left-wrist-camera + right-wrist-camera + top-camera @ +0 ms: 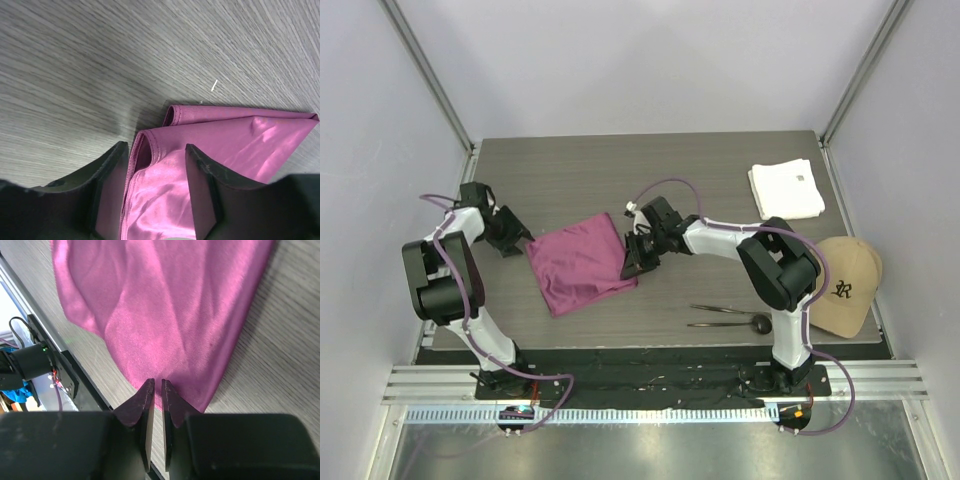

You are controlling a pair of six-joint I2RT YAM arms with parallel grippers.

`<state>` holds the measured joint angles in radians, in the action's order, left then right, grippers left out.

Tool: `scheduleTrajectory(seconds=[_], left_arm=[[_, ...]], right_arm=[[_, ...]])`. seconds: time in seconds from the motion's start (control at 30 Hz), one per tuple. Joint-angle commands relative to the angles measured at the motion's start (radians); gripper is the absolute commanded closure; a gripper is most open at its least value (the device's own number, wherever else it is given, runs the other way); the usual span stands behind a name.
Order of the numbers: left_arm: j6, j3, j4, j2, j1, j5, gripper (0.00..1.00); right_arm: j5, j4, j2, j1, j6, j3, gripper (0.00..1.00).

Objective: Fold the napkin into a case and place the utensils inside
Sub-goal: Fold the rectangle-folded napkin at the center of the board, then smooth out the square-folded napkin at the center of the board.

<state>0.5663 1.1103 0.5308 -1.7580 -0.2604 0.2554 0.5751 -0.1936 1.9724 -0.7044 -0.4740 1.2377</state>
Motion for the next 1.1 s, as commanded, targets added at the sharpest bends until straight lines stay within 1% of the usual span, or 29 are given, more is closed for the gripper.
scheduleTrajectory(seconds=[0.0,0.17,0.2,0.37,0.47,0.63,0.73,0.77,0.8,0.83,0.87,0.9,0.93,0.97,1.03,1.07], left_arm=[[-0.019,0.043,-0.023,-0.021,0.003,0.051,0.51],[-0.005,0.057,-0.040,-0.011,0.019,0.067,0.65],[-0.005,0.069,-0.034,-0.018,0.027,0.079,0.72],[0.010,0.092,-0.040,0.008,0.061,0.079,0.82],[0.017,0.105,-0.041,-0.001,0.081,0.091,0.87],[0.038,0.121,-0.055,-0.006,0.105,0.100,0.89],[0.040,0.122,-0.049,-0.003,0.108,0.093,0.88],[0.040,0.123,-0.040,-0.001,0.108,0.078,0.86],[0.040,0.123,-0.035,0.000,0.110,0.064,0.83],[0.040,0.123,-0.031,0.002,0.109,0.055,0.78],[0.038,0.123,-0.023,0.008,0.108,0.041,0.67],[0.037,0.122,-0.022,0.012,0.108,0.032,0.61],[0.032,0.126,-0.015,0.018,0.108,0.019,0.56],[0.015,0.131,0.004,0.023,0.107,0.004,0.47],[-0.005,0.147,0.030,0.038,0.107,-0.059,0.40],[-0.022,0.152,0.044,0.043,0.107,-0.077,0.34]], right_arm=[[0.012,0.049,-0.041,0.008,-0.012,-0.007,0.84],[0.002,0.062,-0.037,0.017,-0.029,-0.026,0.86],[0.002,0.063,-0.038,0.022,-0.032,-0.035,0.86],[-0.014,0.065,-0.056,0.037,-0.037,-0.058,0.88],[-0.015,0.068,-0.056,0.043,-0.041,-0.070,0.89],[-0.027,0.075,-0.055,0.045,-0.040,-0.092,0.92],[-0.084,0.060,-0.067,0.052,-0.011,-0.043,0.91],[-0.104,0.043,-0.063,0.062,0.012,-0.015,0.89],[-0.127,0.020,-0.035,0.063,0.030,0.061,0.86],[-0.179,-0.036,-0.018,0.062,0.049,0.104,0.78],[-0.205,-0.058,0.002,0.062,0.066,0.147,0.73],[-0.230,-0.075,0.017,0.065,0.093,0.220,0.67],[-0.259,-0.104,0.048,0.063,0.104,0.255,0.59],[-0.273,-0.112,0.061,0.065,0.113,0.287,0.56],[-0.294,-0.135,0.101,0.068,0.144,0.370,0.49],[-0.311,-0.138,0.112,0.069,0.158,0.396,0.47]])
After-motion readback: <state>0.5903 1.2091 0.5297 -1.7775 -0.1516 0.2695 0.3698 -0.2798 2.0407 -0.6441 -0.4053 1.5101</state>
